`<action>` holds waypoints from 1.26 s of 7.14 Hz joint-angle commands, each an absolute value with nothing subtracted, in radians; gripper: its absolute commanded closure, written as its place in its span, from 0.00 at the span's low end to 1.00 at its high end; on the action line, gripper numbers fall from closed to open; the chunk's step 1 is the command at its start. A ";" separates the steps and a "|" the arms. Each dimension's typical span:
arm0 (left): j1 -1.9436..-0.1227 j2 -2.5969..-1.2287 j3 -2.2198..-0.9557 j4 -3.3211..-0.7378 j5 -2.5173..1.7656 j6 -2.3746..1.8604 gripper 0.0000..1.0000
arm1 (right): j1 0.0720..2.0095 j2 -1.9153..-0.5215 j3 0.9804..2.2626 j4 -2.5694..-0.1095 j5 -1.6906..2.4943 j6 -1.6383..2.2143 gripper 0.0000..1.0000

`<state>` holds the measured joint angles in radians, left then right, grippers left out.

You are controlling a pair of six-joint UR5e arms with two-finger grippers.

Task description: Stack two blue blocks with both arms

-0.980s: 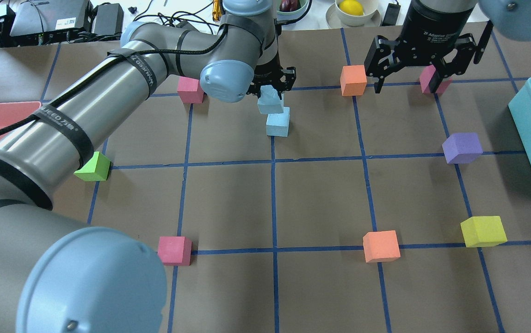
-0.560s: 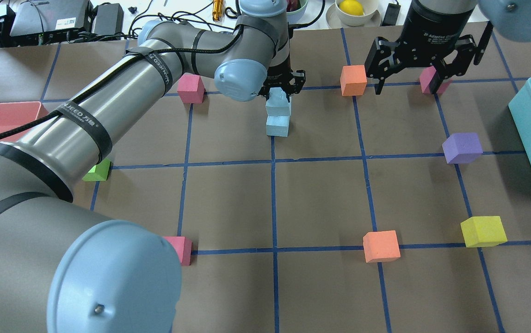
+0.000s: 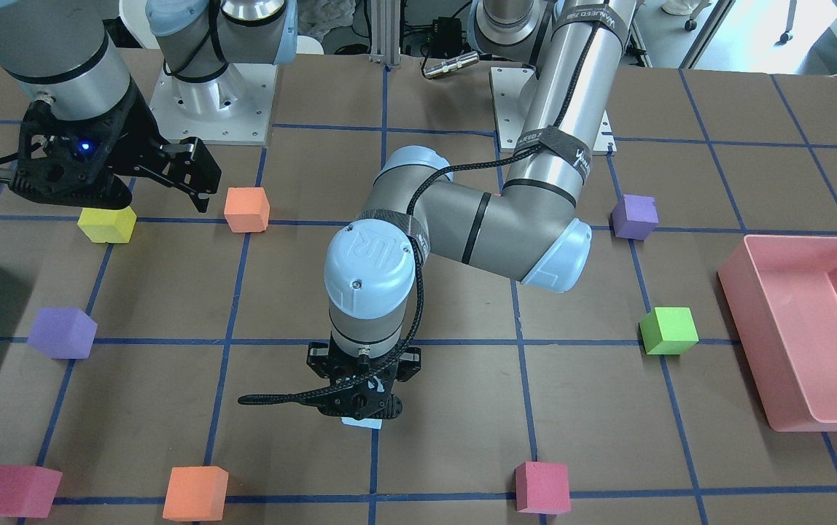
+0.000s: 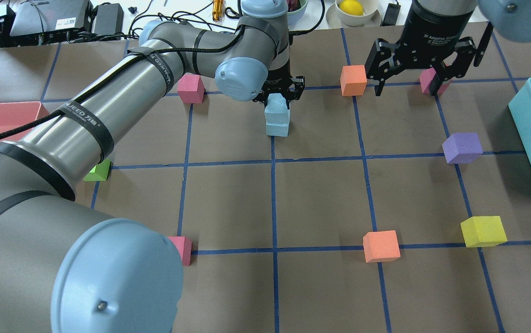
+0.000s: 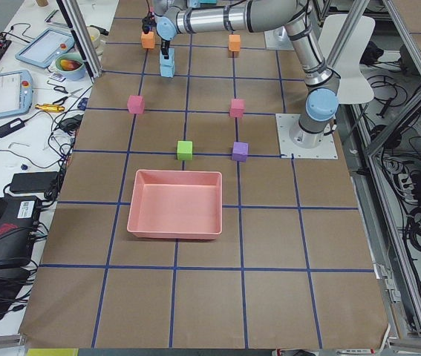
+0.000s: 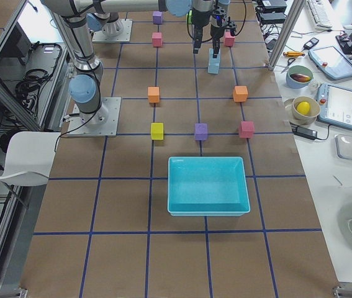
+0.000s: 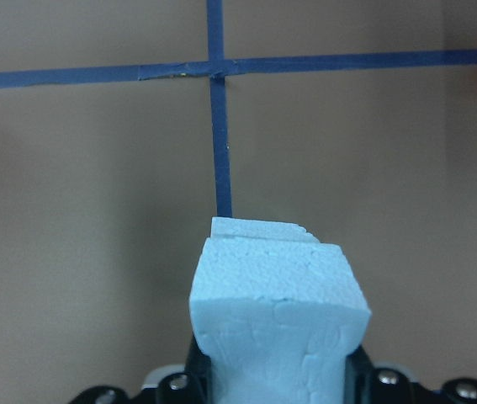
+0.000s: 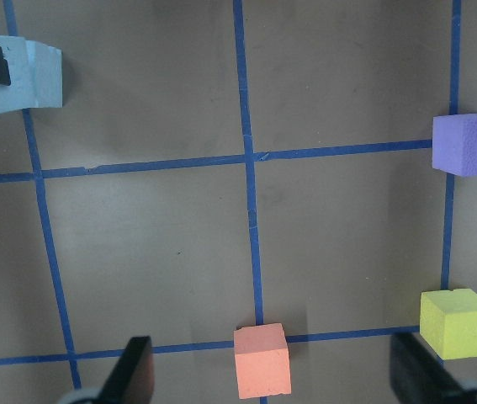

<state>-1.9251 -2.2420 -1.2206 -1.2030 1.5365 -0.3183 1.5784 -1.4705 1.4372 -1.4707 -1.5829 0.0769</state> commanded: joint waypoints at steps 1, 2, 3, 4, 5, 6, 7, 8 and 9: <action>-1.925 -2.241 -1.221 -1.212 1.542 -0.325 0.00 | 1.562 -1.473 1.436 -1.454 -1.577 0.078 0.00; -1.927 -2.244 -1.221 -1.210 1.536 -0.330 0.00 | 1.563 -1.492 1.437 -1.451 -1.577 0.083 0.00; -1.927 -2.244 -1.221 -1.210 1.534 -0.334 0.00 | 1.568 -1.496 1.437 -1.453 -1.577 0.089 0.00; -1.922 -2.209 -1.220 -1.225 1.537 -0.330 0.00 | 1.572 -1.499 1.436 -1.453 -1.575 0.089 0.00; -1.904 -2.162 -1.207 -1.323 1.537 -0.322 0.00 | 1.572 -1.499 1.436 -1.453 -1.575 0.089 0.00; -1.870 -2.108 -1.180 -1.426 1.528 -0.318 0.00 | 1.572 -1.500 1.436 -1.453 -1.575 0.087 0.00; -1.843 -2.052 -1.169 -1.506 1.473 -0.314 0.00 | 1.574 -1.499 1.436 -1.453 -1.575 0.083 0.00; -1.821 -1.978 -1.184 -1.573 1.456 -0.313 0.00 | 1.574 -1.499 1.436 -1.453 -1.577 0.083 0.00; -1.798 -1.903 -1.193 -1.676 1.457 -0.314 0.00 | 1.574 -1.499 1.436 -1.453 -1.575 0.081 0.00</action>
